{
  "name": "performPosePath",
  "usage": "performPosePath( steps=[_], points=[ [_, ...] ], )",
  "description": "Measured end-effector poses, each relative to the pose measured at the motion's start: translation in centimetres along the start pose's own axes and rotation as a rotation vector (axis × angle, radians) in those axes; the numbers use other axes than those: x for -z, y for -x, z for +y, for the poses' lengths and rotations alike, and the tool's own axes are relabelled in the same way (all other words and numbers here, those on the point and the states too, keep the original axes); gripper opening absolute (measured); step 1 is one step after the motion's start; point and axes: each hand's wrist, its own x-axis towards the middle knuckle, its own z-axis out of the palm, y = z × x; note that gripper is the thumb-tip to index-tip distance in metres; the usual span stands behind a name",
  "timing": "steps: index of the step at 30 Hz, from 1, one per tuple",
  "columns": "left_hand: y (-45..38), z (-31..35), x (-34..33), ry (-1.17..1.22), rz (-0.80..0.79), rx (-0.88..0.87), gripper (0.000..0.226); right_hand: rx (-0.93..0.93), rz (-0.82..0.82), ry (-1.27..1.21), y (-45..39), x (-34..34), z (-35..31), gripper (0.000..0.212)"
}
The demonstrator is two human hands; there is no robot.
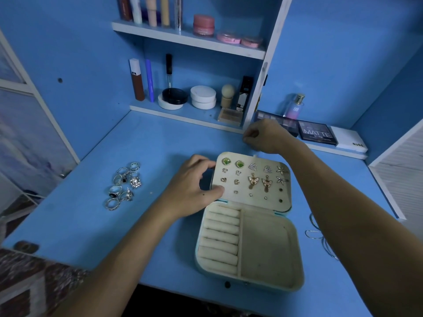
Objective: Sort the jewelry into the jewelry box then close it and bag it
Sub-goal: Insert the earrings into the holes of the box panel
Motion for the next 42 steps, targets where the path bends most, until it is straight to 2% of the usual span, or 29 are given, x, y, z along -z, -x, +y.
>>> performPosePath(
  steps=[7,13,19,26,34,42],
  points=[
    [0.1,0.0,0.1,0.075,-0.002,0.002,0.049,-0.123,-0.016,-0.198,2.1,1.3,1.3,0.016],
    [0.2,-0.4,0.1,0.091,0.011,0.011,0.047,-0.168,-0.006,-0.318,4.6,2.3,2.9,0.012],
    [0.4,-0.2,0.2,0.11,0.037,-0.036,0.039,-0.251,0.09,-0.499,7.1,2.5,4.1,0.011],
    [0.6,-0.6,0.1,0.126,0.039,-0.018,0.05,-0.326,0.183,-0.666,9.8,1.7,4.9,0.009],
    [0.9,0.1,0.5,0.132,0.033,-0.075,0.044,-0.263,0.223,-0.778,11.9,2.4,3.6,0.012],
    [2.5,1.5,0.7,0.05,0.154,-0.193,0.039,-0.189,0.158,-0.82,12.2,2.5,2.6,0.008]
  ],
)
